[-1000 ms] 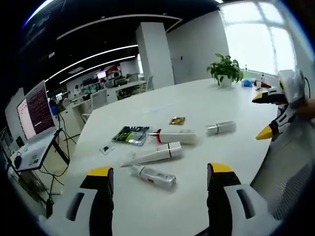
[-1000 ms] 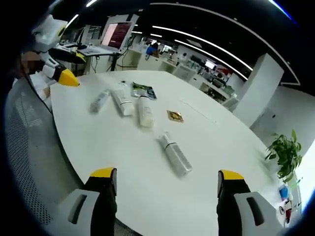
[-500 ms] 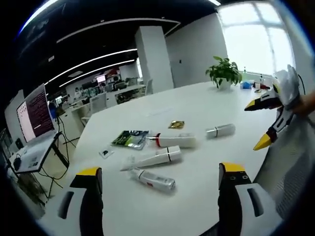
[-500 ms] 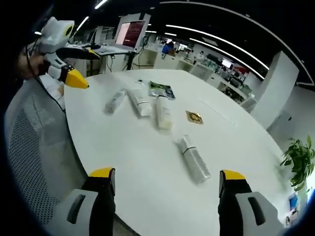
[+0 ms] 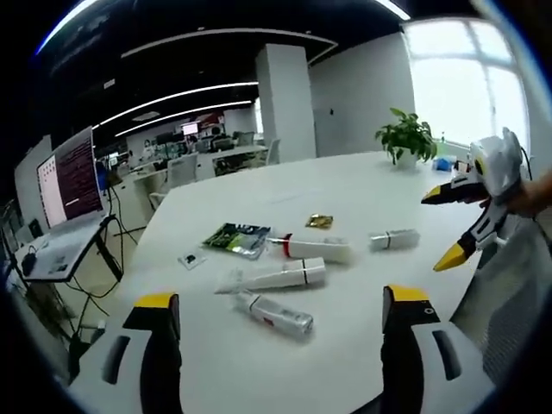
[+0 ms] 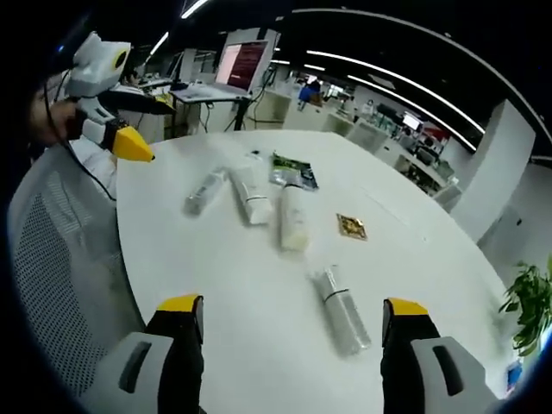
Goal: Arrange the skincare products in the storage area until every visible bottle or jar stands upright without overlapping.
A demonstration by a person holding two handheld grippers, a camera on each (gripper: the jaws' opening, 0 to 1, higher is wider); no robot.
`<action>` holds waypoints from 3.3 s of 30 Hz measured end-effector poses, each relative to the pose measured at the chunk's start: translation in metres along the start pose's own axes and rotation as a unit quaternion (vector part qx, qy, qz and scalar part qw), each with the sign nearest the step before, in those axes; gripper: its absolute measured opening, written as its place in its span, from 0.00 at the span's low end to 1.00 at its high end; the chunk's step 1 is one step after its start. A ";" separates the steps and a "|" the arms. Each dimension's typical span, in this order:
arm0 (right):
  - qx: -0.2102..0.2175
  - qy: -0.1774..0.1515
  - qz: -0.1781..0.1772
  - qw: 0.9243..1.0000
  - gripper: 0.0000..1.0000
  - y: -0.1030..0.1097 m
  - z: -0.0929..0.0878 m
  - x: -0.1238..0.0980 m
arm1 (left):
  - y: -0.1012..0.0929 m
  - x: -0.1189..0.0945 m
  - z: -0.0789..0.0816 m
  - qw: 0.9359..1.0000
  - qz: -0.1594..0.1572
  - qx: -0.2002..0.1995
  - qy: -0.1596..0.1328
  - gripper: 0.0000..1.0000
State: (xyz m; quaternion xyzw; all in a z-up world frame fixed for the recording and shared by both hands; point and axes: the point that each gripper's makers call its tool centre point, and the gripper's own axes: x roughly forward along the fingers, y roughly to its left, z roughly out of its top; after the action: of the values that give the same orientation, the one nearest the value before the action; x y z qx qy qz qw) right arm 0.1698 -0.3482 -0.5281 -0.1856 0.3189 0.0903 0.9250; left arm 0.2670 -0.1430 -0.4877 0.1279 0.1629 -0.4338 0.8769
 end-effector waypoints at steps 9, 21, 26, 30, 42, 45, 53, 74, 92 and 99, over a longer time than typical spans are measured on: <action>-0.024 -0.021 -0.004 0.999 0.88 -0.011 0.033 0.008 | -0.010 0.000 0.000 1.000 -0.009 0.016 0.006 0.91; -0.058 -0.048 0.028 0.997 0.86 -0.001 0.084 0.029 | -0.009 -0.003 0.005 1.000 -0.002 0.007 -0.001 0.95; -0.068 -0.050 0.043 0.996 0.86 0.006 0.093 0.037 | -0.009 -0.003 0.004 1.000 -0.001 0.010 0.002 0.95; -0.074 -0.049 0.054 0.995 0.84 0.013 0.097 0.044 | -0.007 -0.003 0.004 1.000 0.002 0.005 0.002 0.95; -0.086 -0.052 0.072 0.992 0.82 0.020 0.113 0.068 | -0.005 -0.003 0.002 1.000 0.006 -0.001 0.006 0.93; -0.088 -0.049 0.075 0.992 0.81 0.020 0.116 0.075 | -0.004 -0.003 0.002 1.000 0.008 -0.002 0.005 0.93; -0.086 -0.038 0.088 0.992 0.78 0.024 0.124 0.093 | -0.004 -0.003 0.001 1.000 0.008 -0.008 0.007 0.93; -0.089 -0.007 0.145 0.985 0.78 0.049 0.137 0.135 | 0.002 -0.003 -0.001 1.000 0.015 -0.021 0.009 0.92; -0.125 0.027 0.186 0.974 0.75 0.068 0.129 0.167 | -0.004 -0.002 0.000 1.000 0.002 -0.025 0.005 0.94; -0.136 0.036 0.187 0.972 0.71 0.071 0.126 0.182 | -0.002 -0.003 0.001 1.000 0.005 -0.029 0.003 0.94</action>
State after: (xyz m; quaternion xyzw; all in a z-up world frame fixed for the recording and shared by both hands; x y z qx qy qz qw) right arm 0.3619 -0.2243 -0.5702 -0.2502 0.3661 0.2977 0.8454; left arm 0.2639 -0.1428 -0.4861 0.1046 0.1774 -0.4238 0.8820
